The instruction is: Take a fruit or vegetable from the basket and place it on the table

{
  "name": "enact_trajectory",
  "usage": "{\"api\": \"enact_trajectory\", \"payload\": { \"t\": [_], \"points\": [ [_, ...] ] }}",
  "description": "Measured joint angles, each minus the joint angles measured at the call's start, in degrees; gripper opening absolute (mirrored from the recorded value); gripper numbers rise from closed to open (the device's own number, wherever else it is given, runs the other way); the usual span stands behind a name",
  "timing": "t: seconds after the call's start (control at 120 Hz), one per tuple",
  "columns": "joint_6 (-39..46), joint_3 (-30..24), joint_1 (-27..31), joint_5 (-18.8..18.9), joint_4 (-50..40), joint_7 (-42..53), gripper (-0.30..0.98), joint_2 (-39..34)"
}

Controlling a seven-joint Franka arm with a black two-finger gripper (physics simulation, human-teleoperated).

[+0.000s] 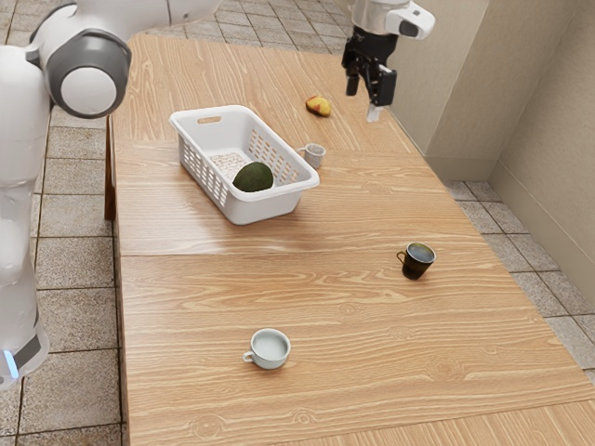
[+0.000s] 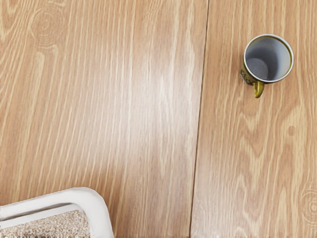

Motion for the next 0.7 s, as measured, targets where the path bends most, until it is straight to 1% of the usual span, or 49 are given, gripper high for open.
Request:
{"api": "enact_trajectory", "payload": {
  "t": [0.133, 0.325, 0.425, 0.525, 0.575, 0.608, 0.7],
  "points": [
    [-1.3, 0.0, 0.0, 0.0, 0.2, -0.6, 0.69, 0.1],
    [-2.3, -0.1, 1.4, -0.7, 0.3, -1.2, 0.69, -0.1],
    [-2.9, 0.0, 2.7, -1.7, 2.5, -1.5, 0.69, -4.8],
    [-3.4, -0.4, 3.0, -0.2, 3.8, -1.7, 0.69, -9.7],
    [-3.7, -0.2, 2.5, 0.6, 3.8, -1.8, 0.69, -10.8],
    [-4.0, -0.1, 2.3, 1.3, 3.7, -1.9, 0.69, -10.9],
    [-4.5, -0.1, 2.6, 2.4, 2.8, -2.1, 0.69, -7.4]
  ]
}}
